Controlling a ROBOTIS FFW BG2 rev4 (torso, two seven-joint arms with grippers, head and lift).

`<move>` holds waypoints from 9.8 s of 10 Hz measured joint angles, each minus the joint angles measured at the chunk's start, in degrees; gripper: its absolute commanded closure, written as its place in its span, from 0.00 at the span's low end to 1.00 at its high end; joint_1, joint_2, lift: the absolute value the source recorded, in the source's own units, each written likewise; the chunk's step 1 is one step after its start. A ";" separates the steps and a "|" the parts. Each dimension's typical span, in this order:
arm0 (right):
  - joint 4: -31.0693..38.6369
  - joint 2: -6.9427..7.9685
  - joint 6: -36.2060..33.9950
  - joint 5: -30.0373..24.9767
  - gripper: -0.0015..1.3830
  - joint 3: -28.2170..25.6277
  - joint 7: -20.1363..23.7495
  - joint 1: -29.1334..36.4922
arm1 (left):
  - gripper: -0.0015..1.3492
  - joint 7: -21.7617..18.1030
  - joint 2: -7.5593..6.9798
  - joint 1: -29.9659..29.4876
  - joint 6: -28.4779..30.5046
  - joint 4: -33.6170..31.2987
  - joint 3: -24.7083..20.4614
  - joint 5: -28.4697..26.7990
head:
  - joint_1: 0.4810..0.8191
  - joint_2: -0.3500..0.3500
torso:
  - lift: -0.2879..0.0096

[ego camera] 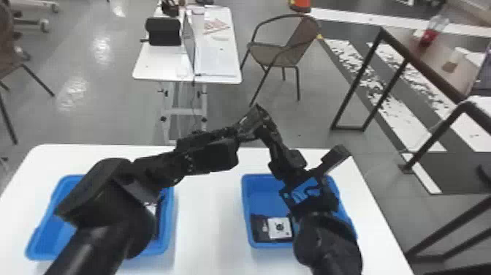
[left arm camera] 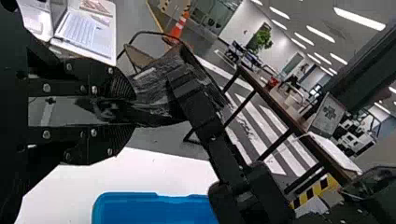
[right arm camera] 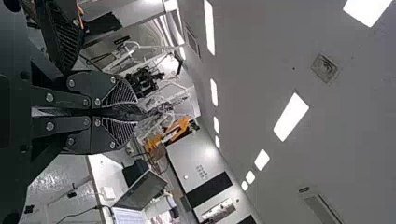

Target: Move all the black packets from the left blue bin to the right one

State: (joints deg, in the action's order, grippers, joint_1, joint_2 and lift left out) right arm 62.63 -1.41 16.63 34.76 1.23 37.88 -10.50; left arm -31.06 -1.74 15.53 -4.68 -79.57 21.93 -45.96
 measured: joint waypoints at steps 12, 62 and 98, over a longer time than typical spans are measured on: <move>-10.59 -6.17 0.37 -2.77 0.02 -7.80 -6.54 6.65 | 0.09 0.30 1.74 -26.30 9.26 -22.89 -31.74 29.37 | 0.63 0.39 | 0.97; 2.19 -0.47 -6.46 1.37 0.92 4.53 4.88 2.11 | 0.06 -32.98 1.58 3.24 20.22 18.99 -18.40 48.26 | 0.63 0.38 | 0.97; 2.60 -0.70 3.94 6.84 0.12 -9.71 -10.33 10.43 | 0.92 -14.80 -4.58 9.73 37.37 40.45 -26.88 40.29 | 0.63 0.31 | 0.97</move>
State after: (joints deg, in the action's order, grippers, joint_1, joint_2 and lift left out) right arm 65.23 -2.11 20.57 41.60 -8.47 27.55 -0.07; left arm -45.86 -6.32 25.27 32.69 -39.12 -4.96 -5.67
